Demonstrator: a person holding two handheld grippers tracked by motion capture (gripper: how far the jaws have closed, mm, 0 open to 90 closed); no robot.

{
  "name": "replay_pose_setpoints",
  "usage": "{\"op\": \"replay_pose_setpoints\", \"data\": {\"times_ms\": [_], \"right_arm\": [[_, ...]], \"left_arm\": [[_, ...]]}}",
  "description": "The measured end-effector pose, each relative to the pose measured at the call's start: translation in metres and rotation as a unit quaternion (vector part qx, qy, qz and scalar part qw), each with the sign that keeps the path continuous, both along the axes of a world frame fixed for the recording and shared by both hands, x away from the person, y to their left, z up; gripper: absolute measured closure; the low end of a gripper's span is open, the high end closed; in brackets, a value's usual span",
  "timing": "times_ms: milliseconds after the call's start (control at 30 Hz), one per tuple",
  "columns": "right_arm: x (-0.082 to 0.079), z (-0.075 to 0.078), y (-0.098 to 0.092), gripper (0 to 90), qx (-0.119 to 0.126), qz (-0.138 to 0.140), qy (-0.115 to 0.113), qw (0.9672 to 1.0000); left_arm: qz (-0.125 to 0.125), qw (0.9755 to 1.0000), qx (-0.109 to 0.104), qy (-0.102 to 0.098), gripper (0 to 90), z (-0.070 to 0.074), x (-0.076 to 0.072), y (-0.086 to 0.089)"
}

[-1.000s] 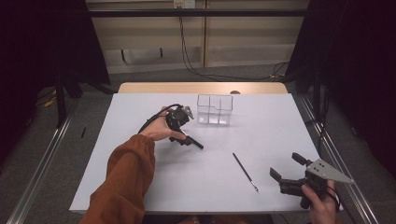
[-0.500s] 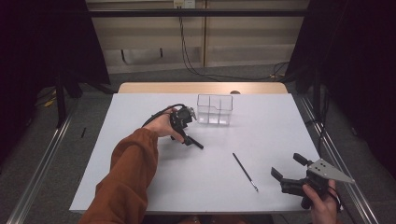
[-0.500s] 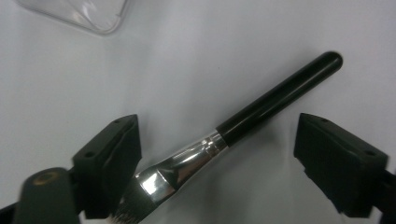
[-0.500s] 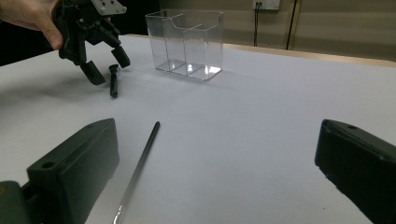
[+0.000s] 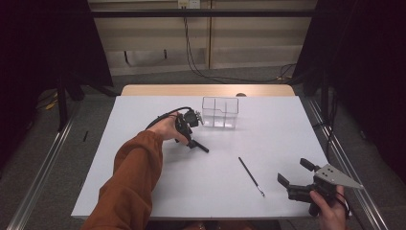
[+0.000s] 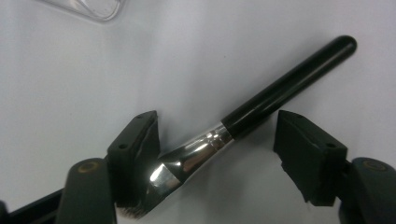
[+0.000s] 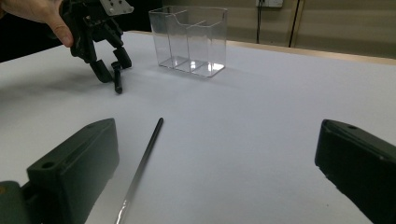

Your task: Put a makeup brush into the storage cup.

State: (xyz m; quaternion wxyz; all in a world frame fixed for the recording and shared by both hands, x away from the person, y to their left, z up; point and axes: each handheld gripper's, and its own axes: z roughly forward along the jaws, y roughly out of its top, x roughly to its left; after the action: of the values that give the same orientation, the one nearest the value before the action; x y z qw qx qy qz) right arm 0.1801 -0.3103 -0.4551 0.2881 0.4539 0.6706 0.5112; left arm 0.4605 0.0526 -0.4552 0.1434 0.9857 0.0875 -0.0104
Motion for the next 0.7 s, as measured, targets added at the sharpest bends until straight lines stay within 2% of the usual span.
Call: {"op": "replay_pose_setpoints", "data": {"times_ms": [267,333,400,533,600,700], "right_arm": [[-0.002,0.0,0.0,0.0,-0.001,-0.002,0.003,1.0],[-0.002,0.0,0.0,0.0,-0.002,-0.001,0.006,1.0],[-0.003,0.0,0.0,0.0,-0.001,-0.002,0.005,1.0],[-0.003,0.0,-0.002,0.0,-0.004,-0.002,0.005,1.0],[-0.003,-0.001,-0.001,0.0,-0.002,-0.004,0.008,1.0],[-0.002,-0.001,-0.001,0.0,-0.003,-0.003,0.011,0.9999]], "left_arm": [[-0.014,0.9994,0.032,0.004,59.0,0.004,-0.005,-0.009],[-0.019,0.9993,0.032,0.006,61.2,0.005,-0.005,-0.008],[-0.012,0.9995,0.026,0.011,63.6,0.004,-0.005,-0.007],[-0.011,0.9994,0.03,0.013,72.7,0.005,-0.004,-0.008],[-0.005,0.9993,0.033,0.016,77.3,0.005,-0.005,-0.009],[-0.009,0.9986,0.051,0.01,77.7,0.006,-0.006,-0.014]]}}
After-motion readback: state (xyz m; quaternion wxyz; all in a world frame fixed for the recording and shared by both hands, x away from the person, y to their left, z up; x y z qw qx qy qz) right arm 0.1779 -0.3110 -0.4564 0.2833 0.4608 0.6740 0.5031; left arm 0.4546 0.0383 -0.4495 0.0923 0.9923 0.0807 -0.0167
